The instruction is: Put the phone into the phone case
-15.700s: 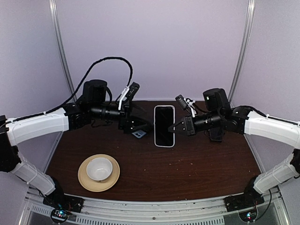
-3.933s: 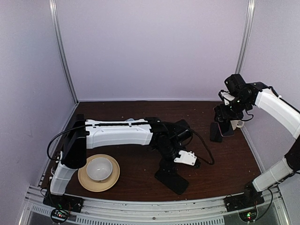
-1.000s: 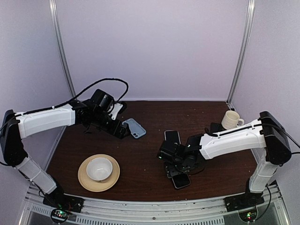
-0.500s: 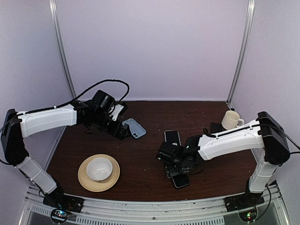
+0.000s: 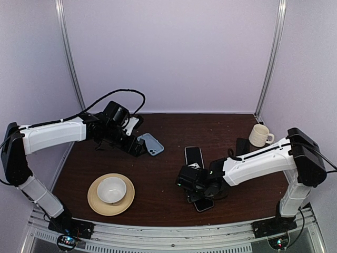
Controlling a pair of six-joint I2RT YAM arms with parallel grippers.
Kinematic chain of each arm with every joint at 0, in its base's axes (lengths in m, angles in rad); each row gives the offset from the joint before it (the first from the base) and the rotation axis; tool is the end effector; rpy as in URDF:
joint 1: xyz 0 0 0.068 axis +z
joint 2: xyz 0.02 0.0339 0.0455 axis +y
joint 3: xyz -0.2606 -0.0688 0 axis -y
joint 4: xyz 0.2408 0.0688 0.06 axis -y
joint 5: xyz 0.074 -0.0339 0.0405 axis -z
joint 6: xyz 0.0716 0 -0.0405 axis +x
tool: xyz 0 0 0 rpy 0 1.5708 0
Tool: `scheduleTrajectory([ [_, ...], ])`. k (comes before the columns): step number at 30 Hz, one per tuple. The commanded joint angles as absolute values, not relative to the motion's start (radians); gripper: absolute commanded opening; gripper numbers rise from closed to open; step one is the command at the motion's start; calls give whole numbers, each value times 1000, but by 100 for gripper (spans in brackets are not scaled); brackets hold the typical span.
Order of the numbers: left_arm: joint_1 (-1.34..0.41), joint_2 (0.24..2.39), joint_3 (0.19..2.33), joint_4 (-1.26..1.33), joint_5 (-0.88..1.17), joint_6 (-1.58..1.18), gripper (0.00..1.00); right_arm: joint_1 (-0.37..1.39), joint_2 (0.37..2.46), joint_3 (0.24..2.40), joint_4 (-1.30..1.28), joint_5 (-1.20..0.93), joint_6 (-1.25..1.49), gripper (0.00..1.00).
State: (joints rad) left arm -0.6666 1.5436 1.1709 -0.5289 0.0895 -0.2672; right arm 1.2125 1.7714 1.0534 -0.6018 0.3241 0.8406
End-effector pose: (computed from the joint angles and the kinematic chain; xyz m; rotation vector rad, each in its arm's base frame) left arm 0.2705 -0.2209 0.2282 0.5422 2.4795 -0.4986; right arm 0.1364 0.2992 0.1182 -0.4503 2.6990 0.0637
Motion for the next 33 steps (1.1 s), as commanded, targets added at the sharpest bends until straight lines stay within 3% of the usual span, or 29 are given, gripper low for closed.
scheduleTrajectory([
  [1,-663,1540,1202,-523,88,-247,98,1235,1761,1000,-628,288,852,10],
  [3,-663,1540,1201,-522,87,-247,98,1235,1749,987,-623,278,843,16],
  [10,-663,1557,1207,-528,80,-240,97,1228,1763,1014,-614,215,788,61],
  [20,-677,1571,1229,-558,99,-176,98,1205,1711,1065,-678,170,728,97],
  [30,-850,1610,1270,-636,-57,-144,97,1164,1572,1068,-765,72,645,99],
  [33,-940,1642,1262,-619,-21,-207,92,1106,1489,992,-728,-24,656,86],
])
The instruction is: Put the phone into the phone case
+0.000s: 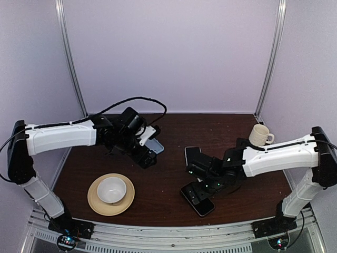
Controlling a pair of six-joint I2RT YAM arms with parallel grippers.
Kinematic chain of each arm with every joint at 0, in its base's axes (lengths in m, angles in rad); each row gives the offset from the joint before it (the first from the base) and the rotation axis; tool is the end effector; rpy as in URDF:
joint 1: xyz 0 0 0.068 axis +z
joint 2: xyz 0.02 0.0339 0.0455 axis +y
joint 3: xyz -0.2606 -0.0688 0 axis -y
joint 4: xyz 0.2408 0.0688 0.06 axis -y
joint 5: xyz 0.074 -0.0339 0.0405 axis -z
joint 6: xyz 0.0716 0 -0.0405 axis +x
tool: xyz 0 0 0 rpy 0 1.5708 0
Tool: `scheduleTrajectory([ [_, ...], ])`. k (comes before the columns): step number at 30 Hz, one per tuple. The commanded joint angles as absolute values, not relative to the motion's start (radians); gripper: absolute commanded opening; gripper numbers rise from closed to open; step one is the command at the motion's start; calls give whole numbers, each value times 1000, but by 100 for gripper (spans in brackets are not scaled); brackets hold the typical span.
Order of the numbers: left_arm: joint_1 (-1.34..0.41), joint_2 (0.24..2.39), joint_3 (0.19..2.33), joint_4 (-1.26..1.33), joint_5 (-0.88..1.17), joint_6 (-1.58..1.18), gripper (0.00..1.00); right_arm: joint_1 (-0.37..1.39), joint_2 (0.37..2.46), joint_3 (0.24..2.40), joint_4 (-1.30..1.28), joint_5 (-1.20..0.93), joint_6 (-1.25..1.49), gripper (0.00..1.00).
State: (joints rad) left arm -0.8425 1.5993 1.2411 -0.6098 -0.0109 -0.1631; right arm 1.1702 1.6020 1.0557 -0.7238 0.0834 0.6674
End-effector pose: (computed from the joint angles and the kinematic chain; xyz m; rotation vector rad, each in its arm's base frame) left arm 0.2379 -0.2656 0.2258 0.8566 2.4369 -0.3746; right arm 0.1256 0.2814 0.1613 -0.6990 2.7947 0.2740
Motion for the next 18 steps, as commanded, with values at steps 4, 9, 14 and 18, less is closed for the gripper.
scheduleTrajectory([
  [4,-1035,1730,1280,-581,66,-288,77,1049,1469,913,-714,-77,689,47],
  [9,-1083,1832,1308,-548,141,-352,60,1044,1467,860,-659,-131,690,26],
  [14,-1092,1899,1313,-514,197,-392,58,1035,1512,816,-643,-161,701,7],
  [18,-1091,1913,1315,-510,197,-392,58,1048,1526,782,-626,-182,742,4],
])
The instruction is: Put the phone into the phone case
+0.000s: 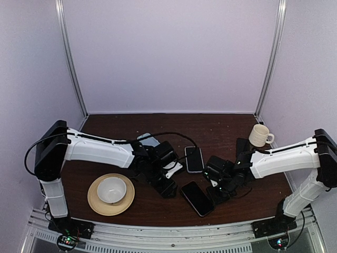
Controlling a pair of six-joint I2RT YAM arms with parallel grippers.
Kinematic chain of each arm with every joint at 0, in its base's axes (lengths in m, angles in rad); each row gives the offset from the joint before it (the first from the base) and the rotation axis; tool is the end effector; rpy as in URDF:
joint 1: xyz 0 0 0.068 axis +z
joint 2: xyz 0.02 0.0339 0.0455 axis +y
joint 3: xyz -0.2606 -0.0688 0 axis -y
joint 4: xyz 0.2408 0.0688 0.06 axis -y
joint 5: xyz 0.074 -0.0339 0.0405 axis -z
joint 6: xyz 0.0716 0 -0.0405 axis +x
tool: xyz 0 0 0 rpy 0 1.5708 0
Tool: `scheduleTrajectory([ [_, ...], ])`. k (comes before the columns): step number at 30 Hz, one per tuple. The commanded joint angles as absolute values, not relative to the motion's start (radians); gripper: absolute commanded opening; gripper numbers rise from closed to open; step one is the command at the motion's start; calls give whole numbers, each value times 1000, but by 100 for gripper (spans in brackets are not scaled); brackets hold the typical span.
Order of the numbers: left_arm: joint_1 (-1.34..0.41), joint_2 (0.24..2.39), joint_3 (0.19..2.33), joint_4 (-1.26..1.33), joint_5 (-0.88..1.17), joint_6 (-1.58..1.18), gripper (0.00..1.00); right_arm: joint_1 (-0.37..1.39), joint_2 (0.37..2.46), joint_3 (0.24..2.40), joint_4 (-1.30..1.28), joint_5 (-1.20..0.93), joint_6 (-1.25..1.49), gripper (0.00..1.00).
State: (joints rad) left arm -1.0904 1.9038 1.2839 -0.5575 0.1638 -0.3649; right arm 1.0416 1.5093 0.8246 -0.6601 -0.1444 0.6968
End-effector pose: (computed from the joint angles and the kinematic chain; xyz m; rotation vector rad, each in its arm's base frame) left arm 0.1706 -0.3526 0.1351 1.0744 2.6970 -0.5627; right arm 0.1228 0.2304 0.1266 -0.5530 3.0286 0.4106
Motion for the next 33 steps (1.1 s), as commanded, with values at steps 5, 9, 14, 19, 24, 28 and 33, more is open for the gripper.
scheduleTrajectory([
  [5,-1091,1938,1315,-508,203,-388,58,1083,1569,754,-635,-130,778,4],
  [9,-1091,1937,1313,-505,196,-384,58,1128,1623,777,-718,-88,797,4],
  [14,-1055,1899,1282,-487,188,-379,59,1141,1554,961,-960,74,714,10],
  [19,-997,1851,1238,-476,180,-396,59,1200,1552,1062,-890,48,653,17],
  [24,-969,1809,1205,-475,166,-405,59,1224,1638,1065,-764,-44,668,10],
  [28,-954,1794,1197,-482,156,-402,60,1231,1697,1038,-676,-98,691,3],
  [33,-942,1786,1193,-483,155,-401,60,1246,1776,954,-655,-141,750,0],
])
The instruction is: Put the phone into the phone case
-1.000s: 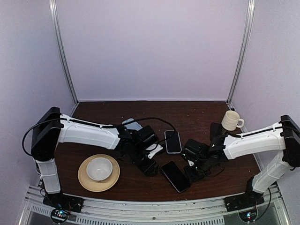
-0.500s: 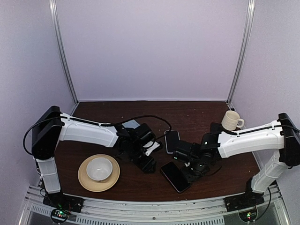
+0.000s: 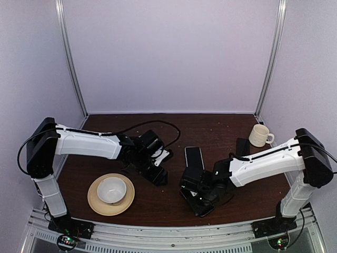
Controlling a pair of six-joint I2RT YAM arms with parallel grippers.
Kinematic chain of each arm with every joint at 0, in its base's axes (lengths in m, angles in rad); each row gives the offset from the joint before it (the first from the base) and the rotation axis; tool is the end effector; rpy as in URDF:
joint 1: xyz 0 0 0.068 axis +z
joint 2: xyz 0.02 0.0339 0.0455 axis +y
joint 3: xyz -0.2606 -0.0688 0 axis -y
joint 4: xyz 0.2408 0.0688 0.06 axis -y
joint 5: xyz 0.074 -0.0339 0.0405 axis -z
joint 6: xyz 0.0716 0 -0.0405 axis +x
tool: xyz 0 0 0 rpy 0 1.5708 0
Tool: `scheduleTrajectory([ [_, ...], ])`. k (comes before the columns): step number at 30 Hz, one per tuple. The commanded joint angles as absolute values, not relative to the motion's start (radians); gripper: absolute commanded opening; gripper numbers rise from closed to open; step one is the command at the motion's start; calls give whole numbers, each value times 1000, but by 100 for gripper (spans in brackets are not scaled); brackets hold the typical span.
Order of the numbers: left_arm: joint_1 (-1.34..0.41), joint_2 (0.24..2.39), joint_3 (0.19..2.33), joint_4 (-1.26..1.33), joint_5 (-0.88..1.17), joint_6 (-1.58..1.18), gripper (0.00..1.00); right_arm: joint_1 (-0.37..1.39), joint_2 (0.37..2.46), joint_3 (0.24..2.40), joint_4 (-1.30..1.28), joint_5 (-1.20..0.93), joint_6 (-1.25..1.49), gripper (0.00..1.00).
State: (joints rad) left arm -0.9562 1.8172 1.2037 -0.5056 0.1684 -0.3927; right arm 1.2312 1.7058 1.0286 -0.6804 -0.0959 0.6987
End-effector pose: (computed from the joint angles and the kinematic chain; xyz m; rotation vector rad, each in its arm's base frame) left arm 0.2082 -0.3158 0.1466 0.8404 2.7058 -0.5932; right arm 0.0972 0.2956 0.1256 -0.8252 2.9658 0.3549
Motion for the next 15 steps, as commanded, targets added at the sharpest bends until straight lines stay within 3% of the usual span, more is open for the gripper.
scheduleTrajectory([
  [1,-942,1786,1194,-486,155,-397,60,1246,1786,942,-671,-132,758,0],
  [9,-942,1781,1211,-506,129,-375,60,1246,1712,1091,-876,-21,689,3],
  [10,-941,1781,1215,-512,127,-372,60,1245,1693,1128,-885,-18,671,11],
  [12,-941,1778,1224,-520,123,-366,60,1243,1660,1193,-900,-5,646,44],
  [14,-942,1773,1226,-522,120,-364,60,1233,1638,1240,-926,43,641,91],
  [15,-942,1769,1226,-523,120,-362,60,1221,1634,1254,-949,62,644,98],
])
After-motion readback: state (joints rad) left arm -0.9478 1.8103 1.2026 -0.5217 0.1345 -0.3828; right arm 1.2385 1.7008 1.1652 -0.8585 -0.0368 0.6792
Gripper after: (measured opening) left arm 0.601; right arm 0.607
